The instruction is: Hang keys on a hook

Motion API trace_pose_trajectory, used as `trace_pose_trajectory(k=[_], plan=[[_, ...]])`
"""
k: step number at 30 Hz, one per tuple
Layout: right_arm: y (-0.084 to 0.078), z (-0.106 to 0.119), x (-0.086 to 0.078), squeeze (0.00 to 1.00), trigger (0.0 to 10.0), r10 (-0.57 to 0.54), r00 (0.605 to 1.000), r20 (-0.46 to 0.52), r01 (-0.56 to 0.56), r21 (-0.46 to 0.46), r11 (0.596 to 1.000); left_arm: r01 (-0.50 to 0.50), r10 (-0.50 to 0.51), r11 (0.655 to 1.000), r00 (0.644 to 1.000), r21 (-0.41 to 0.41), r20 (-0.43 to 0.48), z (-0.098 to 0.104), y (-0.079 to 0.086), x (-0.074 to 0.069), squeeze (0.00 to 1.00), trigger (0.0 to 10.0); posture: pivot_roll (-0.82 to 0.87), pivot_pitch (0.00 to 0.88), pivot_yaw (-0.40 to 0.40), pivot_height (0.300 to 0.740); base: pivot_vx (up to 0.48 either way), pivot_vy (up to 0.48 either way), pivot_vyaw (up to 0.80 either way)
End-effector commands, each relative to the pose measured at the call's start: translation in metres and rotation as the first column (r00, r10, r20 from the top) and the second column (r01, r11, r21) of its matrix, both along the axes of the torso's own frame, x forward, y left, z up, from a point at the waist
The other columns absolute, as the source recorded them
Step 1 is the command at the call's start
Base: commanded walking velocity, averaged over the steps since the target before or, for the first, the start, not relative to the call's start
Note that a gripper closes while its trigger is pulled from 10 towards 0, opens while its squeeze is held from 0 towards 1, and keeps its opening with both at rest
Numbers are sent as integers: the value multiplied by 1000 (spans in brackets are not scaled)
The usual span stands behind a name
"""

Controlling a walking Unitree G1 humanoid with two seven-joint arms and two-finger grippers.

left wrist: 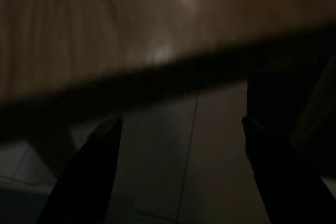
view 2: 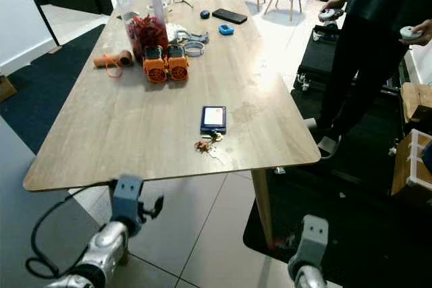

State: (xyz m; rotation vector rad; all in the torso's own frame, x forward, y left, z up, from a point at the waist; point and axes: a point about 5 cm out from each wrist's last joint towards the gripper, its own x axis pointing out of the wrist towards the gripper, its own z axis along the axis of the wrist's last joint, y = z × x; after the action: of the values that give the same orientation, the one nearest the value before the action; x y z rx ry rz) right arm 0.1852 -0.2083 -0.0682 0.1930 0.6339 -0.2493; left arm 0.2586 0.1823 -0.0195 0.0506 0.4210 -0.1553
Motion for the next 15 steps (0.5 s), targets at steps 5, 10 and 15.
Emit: trace_pose_trajectory(k=[5,10,15], plan=[[7,-13,-14,0,10000,31,992,-122,-25,45,999,62,-55,997,991,52,-123,-17,-5,-14,0,10000,92,31,-17,740,0,0,0],[20,-29,-40,0,10000,89,959,-270,-63,103,993,158,-123,982,952,104,-279,-40,-6,-44,0,10000,87,32,-12,740,0,0,0],[23,-33,-49,0,10000,108,942,-317,-75,114,991,134,-101,987,947,90,-304,-45,-3,-52,0,10000,87,34,-14,740,0,0,0]])
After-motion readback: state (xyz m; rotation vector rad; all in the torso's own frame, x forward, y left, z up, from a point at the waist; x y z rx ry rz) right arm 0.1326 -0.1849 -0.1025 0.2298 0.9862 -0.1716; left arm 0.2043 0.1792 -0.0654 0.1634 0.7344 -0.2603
